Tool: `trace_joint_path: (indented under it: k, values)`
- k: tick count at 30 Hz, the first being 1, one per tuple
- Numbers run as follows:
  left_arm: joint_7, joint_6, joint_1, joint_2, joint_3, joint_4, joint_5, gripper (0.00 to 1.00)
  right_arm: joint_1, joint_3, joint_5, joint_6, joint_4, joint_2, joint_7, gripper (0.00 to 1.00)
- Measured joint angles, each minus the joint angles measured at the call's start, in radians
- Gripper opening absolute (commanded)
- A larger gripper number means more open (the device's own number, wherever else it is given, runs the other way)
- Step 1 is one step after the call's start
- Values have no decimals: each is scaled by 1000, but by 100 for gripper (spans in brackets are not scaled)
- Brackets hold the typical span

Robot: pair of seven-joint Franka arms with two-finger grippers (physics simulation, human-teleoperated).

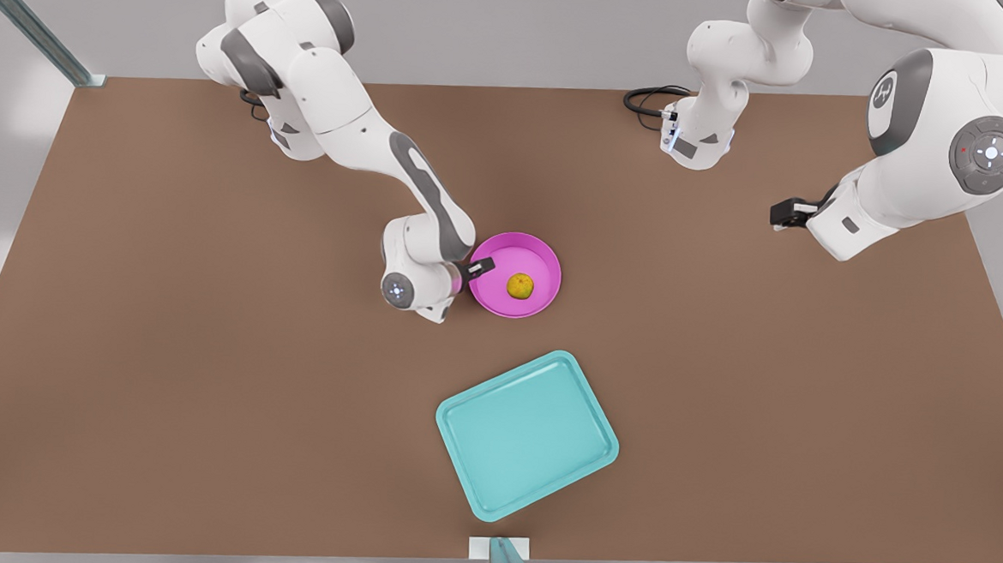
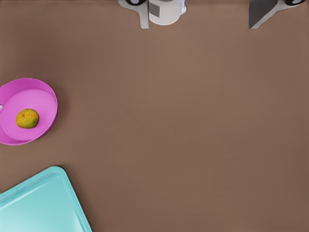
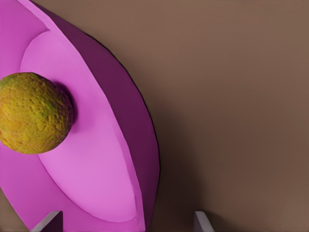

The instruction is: Place the orange on the plate with the left arm and the plate on the tray with the right arm

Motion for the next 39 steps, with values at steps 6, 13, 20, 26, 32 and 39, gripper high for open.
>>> trace_joint_path:
  k: [6,13,20,26,32,39]
  values:
    - [10,-6,0,0,-1,0,0,100,-5,0,1,-5,1,-3,-29,83]
    - [18,-10,0,-2,0,0,-10,100,-11,0,2,-13,6,-1,-56,42]
    - [24,-15,0,-2,0,0,-13,100,-10,-1,2,-13,16,10,-73,25]
    - [27,-16,0,-1,0,0,-14,100,-12,-1,4,-16,28,8,-86,21]
    - [29,-20,0,-2,0,0,-14,100,-28,-2,6,-29,47,3,-95,21]
    - [29,-28,0,5,-4,8,-25,100,-95,-4,7,-67,92,-4,-102,21]
